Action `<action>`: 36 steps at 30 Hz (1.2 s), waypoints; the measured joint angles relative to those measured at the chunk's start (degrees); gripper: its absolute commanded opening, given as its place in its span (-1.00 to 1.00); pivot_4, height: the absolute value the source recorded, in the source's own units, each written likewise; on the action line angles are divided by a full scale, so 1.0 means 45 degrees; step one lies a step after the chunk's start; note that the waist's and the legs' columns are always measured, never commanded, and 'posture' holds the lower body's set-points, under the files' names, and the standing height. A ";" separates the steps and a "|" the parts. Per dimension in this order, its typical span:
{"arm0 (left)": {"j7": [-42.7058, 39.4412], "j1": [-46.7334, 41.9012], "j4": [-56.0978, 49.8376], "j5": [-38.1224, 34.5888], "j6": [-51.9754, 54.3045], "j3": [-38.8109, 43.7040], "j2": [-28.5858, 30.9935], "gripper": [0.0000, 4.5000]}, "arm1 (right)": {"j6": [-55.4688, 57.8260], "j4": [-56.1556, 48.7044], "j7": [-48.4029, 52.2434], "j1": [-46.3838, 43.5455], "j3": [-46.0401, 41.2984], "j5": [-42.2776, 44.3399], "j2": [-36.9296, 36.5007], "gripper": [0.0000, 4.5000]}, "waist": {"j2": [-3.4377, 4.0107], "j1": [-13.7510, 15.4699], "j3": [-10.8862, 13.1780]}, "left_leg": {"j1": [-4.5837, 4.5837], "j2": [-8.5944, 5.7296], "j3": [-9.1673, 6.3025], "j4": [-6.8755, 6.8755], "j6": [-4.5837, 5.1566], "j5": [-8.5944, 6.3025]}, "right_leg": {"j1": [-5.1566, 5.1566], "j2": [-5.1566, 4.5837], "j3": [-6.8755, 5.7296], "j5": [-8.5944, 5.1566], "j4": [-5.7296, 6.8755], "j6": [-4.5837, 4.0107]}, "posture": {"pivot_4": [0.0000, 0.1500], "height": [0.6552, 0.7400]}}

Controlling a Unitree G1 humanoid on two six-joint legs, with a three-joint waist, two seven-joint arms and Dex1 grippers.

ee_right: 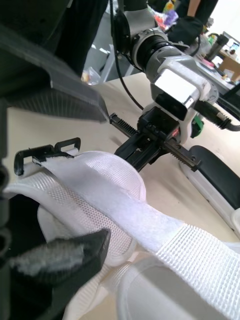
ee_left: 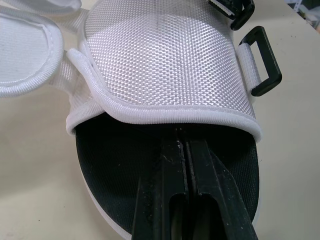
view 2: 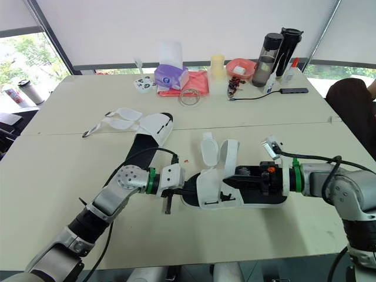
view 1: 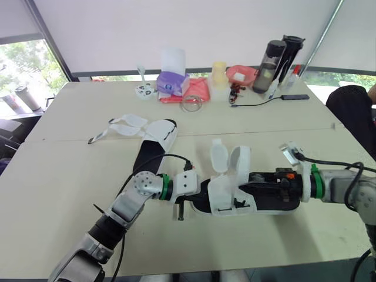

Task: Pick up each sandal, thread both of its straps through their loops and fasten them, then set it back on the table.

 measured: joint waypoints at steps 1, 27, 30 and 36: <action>0.0001 0.0002 0.0007 0.0000 0.0000 0.0005 0.0003 -1.00 | 0.0188 -0.0196 -0.0321 0.0165 -0.0157 0.0253 0.0198 0.54 | 0.0000 0.0000 0.0000 | -0.0001 0.0000 0.0000 0.0000 0.0000 0.0000 | 0.0001 -0.0001 0.0001 0.0000 0.0000 -0.0001 | 1.00 1.00; 0.0004 -0.0152 0.0343 0.0004 -0.0130 -0.0010 -0.0137 -1.00 | 0.0933 -0.1154 -0.3906 0.1515 -0.1048 0.3478 0.1216 -0.97 | -0.0004 -0.0005 -0.0006 | 0.0003 -0.0001 0.0000 0.0004 0.0002 0.0001 | 0.0010 -0.0001 -0.0001 -0.0001 -0.0001 0.0000 | 1.00 1.00; 0.0008 -0.0148 0.0340 0.0022 -0.0130 -0.0007 -0.0136 -1.00 | 0.0942 -0.0779 -0.3555 0.0932 -0.0874 0.3458 0.0886 -0.97 | -0.0004 -0.0011 -0.0006 | 0.0003 0.0000 0.0001 0.0005 0.0002 0.0001 | 0.0010 0.0000 -0.0001 -0.0001 0.0000 0.0000 | 1.00 1.00; 0.0029 -0.0170 0.0246 0.0453 -0.0483 -0.0121 -0.0097 -1.00 | 0.1018 -0.0055 -0.2557 -0.0324 0.0011 0.3017 0.0146 -0.97 | -0.0004 0.0005 -0.0006 | 0.0001 -0.0002 0.0002 0.0004 0.0002 0.0001 | 0.0010 -0.0002 -0.0003 -0.0002 -0.0007 -0.0001 | 1.00 1.00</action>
